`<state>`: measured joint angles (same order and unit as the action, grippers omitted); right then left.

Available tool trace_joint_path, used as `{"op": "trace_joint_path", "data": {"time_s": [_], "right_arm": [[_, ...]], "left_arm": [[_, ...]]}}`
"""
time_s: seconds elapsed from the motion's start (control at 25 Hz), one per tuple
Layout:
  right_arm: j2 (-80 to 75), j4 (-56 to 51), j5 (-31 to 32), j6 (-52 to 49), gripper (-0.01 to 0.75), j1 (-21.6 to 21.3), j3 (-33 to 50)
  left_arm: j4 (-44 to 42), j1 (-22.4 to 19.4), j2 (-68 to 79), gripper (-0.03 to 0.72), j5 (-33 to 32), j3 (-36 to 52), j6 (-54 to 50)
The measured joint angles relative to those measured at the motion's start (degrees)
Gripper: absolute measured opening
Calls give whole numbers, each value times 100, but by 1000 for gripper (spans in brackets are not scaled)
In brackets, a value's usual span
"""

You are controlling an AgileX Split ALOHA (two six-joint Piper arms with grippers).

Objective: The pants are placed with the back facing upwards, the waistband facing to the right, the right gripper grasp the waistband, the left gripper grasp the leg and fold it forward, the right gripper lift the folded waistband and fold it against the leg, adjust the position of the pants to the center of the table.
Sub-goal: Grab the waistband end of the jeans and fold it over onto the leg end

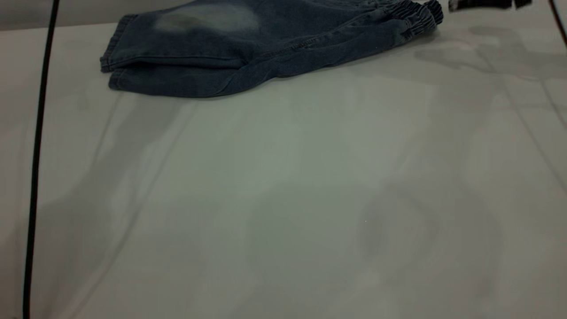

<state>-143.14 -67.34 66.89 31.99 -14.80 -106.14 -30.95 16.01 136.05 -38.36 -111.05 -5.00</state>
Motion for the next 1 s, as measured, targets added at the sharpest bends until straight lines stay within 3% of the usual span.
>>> {"op": "trace_joint_path", "data": {"time_s": [0.32,0.56,1.0], "right_arm": [[-627,-388,-275,416,582,-5,0],[-842,-923,-452,787,582,-5,0],[-1018,-1523,-1093,1253,582,11,-5]], "left_arm": [[-51,419,-10,495,-627,0,0],[-38,754,-10,495,-646,0,-259],[-39,868,-10,495,-676,0,-602]]}}
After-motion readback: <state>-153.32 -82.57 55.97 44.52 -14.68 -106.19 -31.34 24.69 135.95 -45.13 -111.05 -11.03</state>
